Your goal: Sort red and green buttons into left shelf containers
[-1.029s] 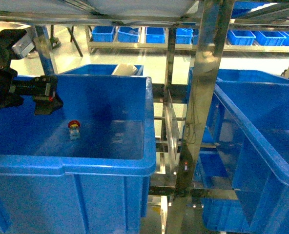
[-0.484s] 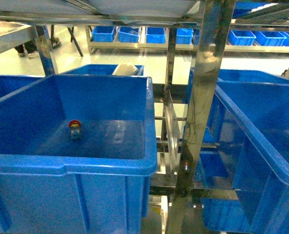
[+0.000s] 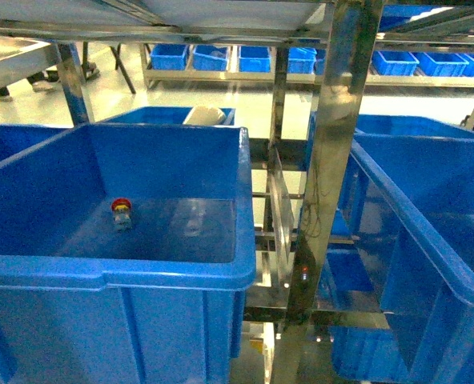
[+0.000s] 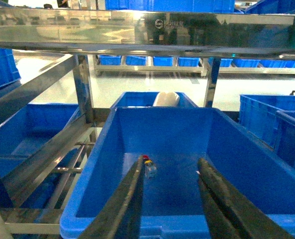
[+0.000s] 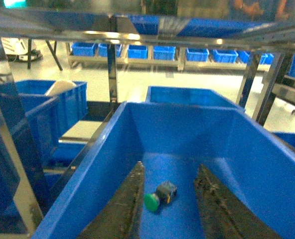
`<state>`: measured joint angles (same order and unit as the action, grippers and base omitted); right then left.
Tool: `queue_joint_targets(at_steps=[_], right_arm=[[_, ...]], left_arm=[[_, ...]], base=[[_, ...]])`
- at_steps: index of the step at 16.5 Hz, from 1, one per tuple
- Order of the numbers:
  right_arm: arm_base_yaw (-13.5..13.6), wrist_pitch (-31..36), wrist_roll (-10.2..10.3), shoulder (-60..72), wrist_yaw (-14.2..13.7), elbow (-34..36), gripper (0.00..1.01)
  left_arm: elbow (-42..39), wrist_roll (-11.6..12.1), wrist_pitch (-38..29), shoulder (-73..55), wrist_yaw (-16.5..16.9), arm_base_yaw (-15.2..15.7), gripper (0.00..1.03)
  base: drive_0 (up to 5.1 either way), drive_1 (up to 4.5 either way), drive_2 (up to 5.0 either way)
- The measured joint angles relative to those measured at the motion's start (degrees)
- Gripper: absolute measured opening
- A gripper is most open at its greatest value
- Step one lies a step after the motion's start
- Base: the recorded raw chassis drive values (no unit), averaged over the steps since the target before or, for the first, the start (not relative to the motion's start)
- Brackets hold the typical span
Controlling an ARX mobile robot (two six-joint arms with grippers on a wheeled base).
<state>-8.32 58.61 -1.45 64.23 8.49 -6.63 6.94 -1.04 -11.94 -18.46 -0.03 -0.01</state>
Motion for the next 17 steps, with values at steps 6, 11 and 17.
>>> queue_joint_targets(at_steps=[6,11,17], right_arm=[[3.37,-10.75,0.83,-13.75,-3.41,4.11,0.02],[8.57,-24.28,0.94,-29.18,-8.33,5.86,0.02],[8.31,-35.69,1.03,-41.18,-8.46,5.90,0.02]], left_arm=[[-3.10,0.09,1.66,4.44,-0.02,-0.04,0.02],[-4.98,0.13,9.55,12.61,-0.15,-0.04,0.02],[-6.14,0.42,12.41,17.84,0.00,-0.02,0.02]], base=[[0.0,0.00,0.0],[0.0,0.00,0.0],[0.0,0.00,0.0]])
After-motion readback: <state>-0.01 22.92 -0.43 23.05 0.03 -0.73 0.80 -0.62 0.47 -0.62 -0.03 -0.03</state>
